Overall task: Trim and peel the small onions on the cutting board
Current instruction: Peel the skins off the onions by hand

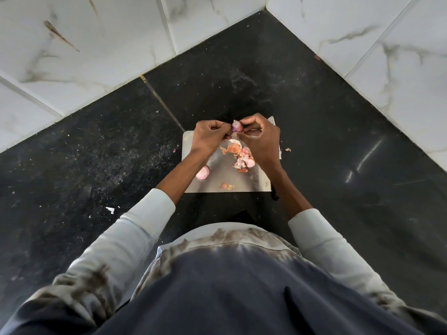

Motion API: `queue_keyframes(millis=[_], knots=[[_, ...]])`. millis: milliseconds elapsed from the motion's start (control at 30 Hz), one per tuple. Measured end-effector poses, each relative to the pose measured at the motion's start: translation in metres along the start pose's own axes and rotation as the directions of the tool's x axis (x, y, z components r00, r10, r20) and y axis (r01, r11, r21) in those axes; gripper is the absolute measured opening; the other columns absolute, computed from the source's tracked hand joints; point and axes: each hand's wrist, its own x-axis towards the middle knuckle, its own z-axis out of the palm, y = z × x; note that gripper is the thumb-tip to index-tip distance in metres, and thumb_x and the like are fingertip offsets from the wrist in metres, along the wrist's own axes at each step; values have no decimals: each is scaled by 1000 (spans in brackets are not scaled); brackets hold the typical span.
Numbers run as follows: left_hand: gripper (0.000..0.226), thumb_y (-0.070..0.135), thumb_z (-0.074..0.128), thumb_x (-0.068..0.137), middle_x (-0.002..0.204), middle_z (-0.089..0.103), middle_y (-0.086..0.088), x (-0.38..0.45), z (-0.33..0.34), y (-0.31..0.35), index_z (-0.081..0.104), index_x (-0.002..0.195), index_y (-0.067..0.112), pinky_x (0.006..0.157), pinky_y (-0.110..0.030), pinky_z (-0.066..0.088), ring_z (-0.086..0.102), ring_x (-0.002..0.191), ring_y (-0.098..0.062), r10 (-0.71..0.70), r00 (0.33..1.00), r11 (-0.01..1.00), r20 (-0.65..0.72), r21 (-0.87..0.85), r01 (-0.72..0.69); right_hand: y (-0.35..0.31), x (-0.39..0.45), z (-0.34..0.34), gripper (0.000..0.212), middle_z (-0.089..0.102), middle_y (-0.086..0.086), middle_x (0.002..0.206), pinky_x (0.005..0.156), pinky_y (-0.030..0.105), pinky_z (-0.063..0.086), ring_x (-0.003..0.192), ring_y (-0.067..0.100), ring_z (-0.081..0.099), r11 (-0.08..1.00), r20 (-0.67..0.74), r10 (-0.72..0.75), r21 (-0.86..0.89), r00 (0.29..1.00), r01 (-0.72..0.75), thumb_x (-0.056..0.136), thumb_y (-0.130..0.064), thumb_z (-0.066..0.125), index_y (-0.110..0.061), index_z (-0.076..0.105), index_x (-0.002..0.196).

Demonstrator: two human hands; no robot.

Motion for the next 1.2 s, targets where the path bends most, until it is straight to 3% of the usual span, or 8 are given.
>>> queue_keyframes(millis=[133, 267, 367, 500, 667, 900, 1067, 1200], knots=[[10, 15, 74, 99, 93, 80, -9, -3, 1, 2, 82, 102, 10, 78, -23, 64, 75, 80, -16, 27, 1000, 998, -4, -48, -27, 3, 2, -1, 24, 78, -8, 95, 82, 19, 61, 89, 6, 75, 1000, -38, 24, 19, 999, -23, 86, -18, 89, -8, 77, 105], [15, 16, 79, 96, 95, 82, -11, -4, 2, -2, 83, 106, 5, 82, -29, 66, 79, 84, -22, 39, 999, 991, 10, -132, -37, 3, 1, -1, 19, 75, -13, 94, 81, 21, 62, 88, 6, 75, 1000, -54, 2, 3, 999, -2, 88, -18, 88, -11, 75, 101], [17, 13, 81, 93, 98, 82, -11, -4, 3, -3, 83, 108, 5, 86, -33, 66, 80, 90, -28, 21, 1000, 992, 14, -124, -19, 3, 2, 0, 17, 75, -8, 93, 80, 25, 63, 86, 9, 74, 998, -57, -51, -32, 997, 49, 87, -15, 89, -14, 75, 96], [16, 11, 80, 93, 96, 82, -12, -3, 0, 1, 83, 107, 4, 78, -25, 65, 80, 83, -21, -39, 998, 987, 41, -154, 45, 3, 2, 0, 16, 73, -7, 94, 80, 32, 64, 86, 12, 72, 990, -42, -96, -106, 994, 91, 84, -12, 88, -13, 75, 94], [10, 13, 80, 94, 93, 82, -11, -3, 0, 2, 84, 101, 8, 78, -28, 66, 81, 82, -22, -52, 999, 994, 2, -101, 52, 1, 3, 4, 12, 70, -6, 93, 74, 42, 60, 86, 17, 66, 962, -5, -166, -219, 986, 161, 87, -16, 83, -14, 71, 89], [4, 8, 81, 92, 78, 81, -6, -2, -3, 10, 82, 94, 5, 68, -25, 66, 81, 73, -16, -243, 969, 944, 44, -220, 247, 2, 1, 9, 9, 72, -3, 96, 74, 38, 60, 87, 17, 64, 943, 6, -188, -279, 982, 183, 91, -16, 80, -14, 71, 90], [5, 5, 79, 93, 81, 81, -11, 0, -2, 13, 79, 89, 3, 77, -32, 68, 81, 75, -20, -387, 915, 836, 114, -375, 400, 0, 0, 9, 10, 72, -3, 97, 73, 35, 59, 88, 15, 63, 936, -6, -204, -296, 979, 193, 91, -16, 81, -13, 71, 91], [6, 7, 78, 94, 88, 82, -13, 3, -1, 8, 79, 88, 4, 83, -36, 67, 81, 82, -22, -422, 897, 804, 129, -405, 436, -1, 0, 11, 11, 73, -1, 98, 74, 37, 60, 89, 17, 64, 934, -11, -202, -305, 979, 189, 90, -15, 82, -13, 71, 91]])
